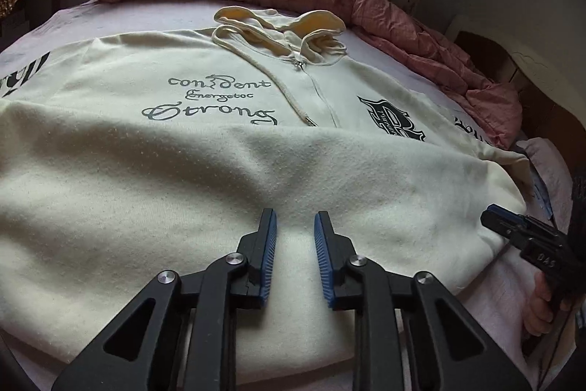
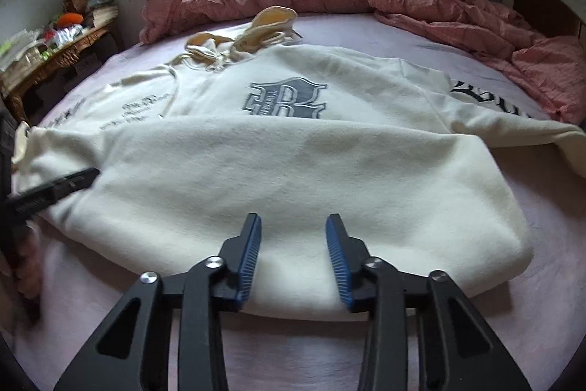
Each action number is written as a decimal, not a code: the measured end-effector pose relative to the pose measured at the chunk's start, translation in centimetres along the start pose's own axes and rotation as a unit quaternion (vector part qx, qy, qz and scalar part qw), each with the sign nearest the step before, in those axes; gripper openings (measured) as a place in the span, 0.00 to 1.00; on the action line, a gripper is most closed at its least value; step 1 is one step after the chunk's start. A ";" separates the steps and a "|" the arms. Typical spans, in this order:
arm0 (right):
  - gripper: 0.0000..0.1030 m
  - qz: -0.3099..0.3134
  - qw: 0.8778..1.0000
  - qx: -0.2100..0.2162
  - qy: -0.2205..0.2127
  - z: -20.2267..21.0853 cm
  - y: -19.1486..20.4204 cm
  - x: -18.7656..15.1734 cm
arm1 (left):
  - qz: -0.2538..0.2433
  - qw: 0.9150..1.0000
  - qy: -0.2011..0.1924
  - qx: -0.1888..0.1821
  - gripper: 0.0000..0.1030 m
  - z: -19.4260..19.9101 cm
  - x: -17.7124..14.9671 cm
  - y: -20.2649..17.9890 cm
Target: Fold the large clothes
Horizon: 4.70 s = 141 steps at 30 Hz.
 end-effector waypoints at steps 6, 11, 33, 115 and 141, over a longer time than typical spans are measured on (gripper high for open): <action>0.30 0.010 0.996 0.076 0.035 -1.6 7.6 0.3 | 0.009 1.000 -0.005 -0.016 0.21 0.1 0.0 0.4; 0.30 0.029 0.999 -0.006 0.029 -4.7 9.0 1.3 | -0.002 1.000 -0.013 -0.003 0.21 0.3 0.0 0.1; 0.82 -0.375 0.902 -0.183 -0.108 11.1 -41.6 -2.7 | -0.012 1.000 -0.016 0.017 0.21 0.2 0.1 -0.1; 0.24 -0.040 0.999 0.025 0.012 -14.6 20.7 18.0 | 0.205 0.932 -0.229 0.190 0.99 16.7 2.5 17.0; 0.69 -0.031 0.998 -0.042 0.033 -12.1 9.1 13.2 | 0.092 0.944 -0.197 0.247 0.99 13.5 3.2 12.6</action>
Point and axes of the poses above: each gripper's, at about its wrist camera, not at the fingertips, and z roughly against the way its jaws point, y to its left, x to its top, the point moved 7 cm from there along -z, roughly the way its jaws point, and after that the axes turned 6 degrees about y, right-handed, at the moved point
